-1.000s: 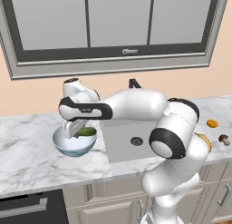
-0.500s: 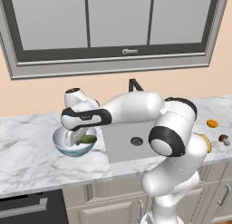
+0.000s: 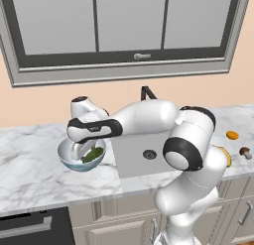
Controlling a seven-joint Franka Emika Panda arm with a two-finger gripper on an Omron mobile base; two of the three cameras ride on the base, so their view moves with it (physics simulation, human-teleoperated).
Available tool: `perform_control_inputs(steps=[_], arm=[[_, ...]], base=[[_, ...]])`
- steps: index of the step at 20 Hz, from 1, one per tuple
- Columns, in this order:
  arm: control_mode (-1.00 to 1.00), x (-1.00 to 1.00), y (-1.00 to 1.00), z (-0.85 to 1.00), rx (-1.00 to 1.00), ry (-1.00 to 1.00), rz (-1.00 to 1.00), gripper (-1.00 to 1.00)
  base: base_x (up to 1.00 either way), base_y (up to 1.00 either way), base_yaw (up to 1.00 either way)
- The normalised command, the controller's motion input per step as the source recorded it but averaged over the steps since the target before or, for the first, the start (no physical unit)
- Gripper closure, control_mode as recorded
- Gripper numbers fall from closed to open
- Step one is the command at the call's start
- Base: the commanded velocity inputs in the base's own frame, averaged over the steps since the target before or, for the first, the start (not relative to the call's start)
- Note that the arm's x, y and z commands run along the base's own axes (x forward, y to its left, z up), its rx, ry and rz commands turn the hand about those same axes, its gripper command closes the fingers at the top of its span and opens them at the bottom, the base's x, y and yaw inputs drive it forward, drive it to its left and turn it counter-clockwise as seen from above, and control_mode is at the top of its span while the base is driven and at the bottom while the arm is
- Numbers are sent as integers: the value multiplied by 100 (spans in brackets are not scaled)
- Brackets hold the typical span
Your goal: There is a mixed pile of frozen fruits and vegetables on the counter. Locate all the frozen vegetables and place the items in a bowl on the counter. Take all the frozen fruits and defrost them in a running sink.
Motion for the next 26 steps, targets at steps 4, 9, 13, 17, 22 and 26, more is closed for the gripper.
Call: perform_control_inputs(steps=[4,9,13,17,22,26], arm=[[-100,8,-17,65,-1,0,0,-100],[-100,-31,-57,79,-1,0,0,-100],[-100,-52,-74,25,0,1,0,-100],[-100,-62,-94,33,0,3,0,-100],[-100,-65,-92,8,0,5,-8,-100],[-100,-73,-93,-4,0,2,-32,-100]], base=[[0,0,0],[0,0,0],[0,0,0],[0,0,0],[0,0,0],[0,0,0]])
